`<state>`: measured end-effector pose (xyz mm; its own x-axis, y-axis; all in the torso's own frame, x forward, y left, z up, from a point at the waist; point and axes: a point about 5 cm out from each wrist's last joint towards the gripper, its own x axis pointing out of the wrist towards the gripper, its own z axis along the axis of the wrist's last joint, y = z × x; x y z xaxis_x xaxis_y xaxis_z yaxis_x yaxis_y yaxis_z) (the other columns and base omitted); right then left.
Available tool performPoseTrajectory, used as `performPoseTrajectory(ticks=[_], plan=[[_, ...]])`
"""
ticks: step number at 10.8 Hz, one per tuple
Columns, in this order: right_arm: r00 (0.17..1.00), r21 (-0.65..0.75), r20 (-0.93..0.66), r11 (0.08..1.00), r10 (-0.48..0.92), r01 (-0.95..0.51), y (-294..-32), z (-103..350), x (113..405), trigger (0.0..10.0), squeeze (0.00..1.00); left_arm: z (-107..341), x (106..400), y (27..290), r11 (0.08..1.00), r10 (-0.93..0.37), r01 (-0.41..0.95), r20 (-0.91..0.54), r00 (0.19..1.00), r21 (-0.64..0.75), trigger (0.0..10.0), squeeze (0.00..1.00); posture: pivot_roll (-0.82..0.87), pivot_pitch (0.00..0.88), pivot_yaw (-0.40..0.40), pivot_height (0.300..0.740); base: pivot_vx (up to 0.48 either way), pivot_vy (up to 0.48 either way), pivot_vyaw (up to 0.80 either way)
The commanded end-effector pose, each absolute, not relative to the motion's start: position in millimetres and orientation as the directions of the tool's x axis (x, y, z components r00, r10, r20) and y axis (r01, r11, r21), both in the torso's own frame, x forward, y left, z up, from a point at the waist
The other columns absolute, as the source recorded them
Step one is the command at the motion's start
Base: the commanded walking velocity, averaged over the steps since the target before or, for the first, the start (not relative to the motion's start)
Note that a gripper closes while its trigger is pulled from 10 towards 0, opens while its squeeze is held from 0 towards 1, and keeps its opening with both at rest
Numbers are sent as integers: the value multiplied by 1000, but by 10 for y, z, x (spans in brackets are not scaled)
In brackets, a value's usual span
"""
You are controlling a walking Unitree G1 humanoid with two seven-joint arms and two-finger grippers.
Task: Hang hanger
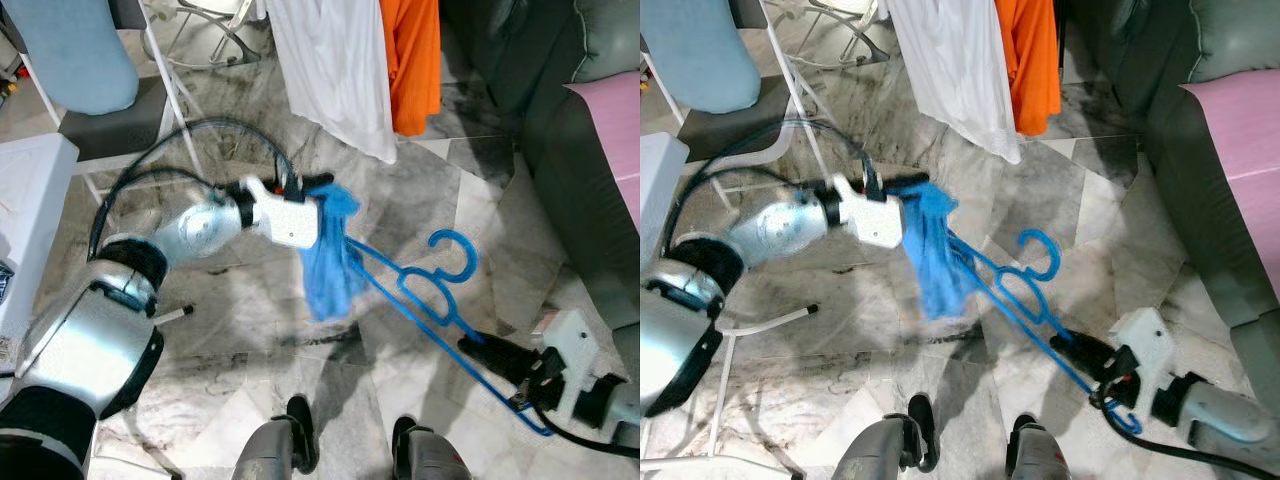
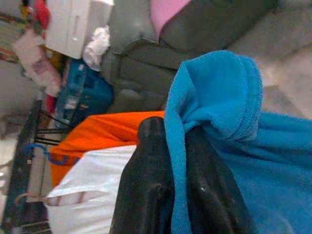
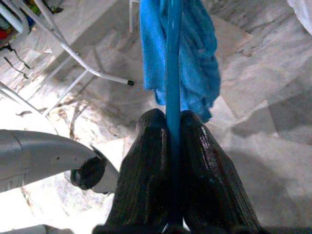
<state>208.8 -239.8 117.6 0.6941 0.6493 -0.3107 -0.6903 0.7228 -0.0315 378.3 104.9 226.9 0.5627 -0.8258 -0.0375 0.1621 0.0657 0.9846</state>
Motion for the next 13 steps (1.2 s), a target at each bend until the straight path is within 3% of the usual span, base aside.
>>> performPoseTrajectory(ticks=[1,5,7,10,13], plan=[[663,-2,-317,699,678,-715,-2334,1135,2035,10000,0,2395,3803,1062,106,-821,110,25,571,988,10000,0,-135,317,161,740,0,0,0],[658,14,-331,701,676,-713,-2338,1082,2005,10000,0,2385,3810,1094,133,-809,109,45,586,985,10000,0,-137,319,157,740,0,0,0],[652,38,-340,703,678,-711,-2313,990,2037,10000,0,2547,3787,1036,213,-829,81,137,543,974,10000,0,-129,316,152,740,0,0,0],[653,59,-354,713,669,-698,-2304,884,2081,10000,0,2676,3744,974,256,-854,66,193,483,964,10000,0,-113,312,151,740,0,0,0],[717,11,-355,769,600,-639,-2381,842,2179,10000,0,2631,3657,918,285,-887,115,217,407,952,10000,0,-111,308,154,740,0,0,0]])
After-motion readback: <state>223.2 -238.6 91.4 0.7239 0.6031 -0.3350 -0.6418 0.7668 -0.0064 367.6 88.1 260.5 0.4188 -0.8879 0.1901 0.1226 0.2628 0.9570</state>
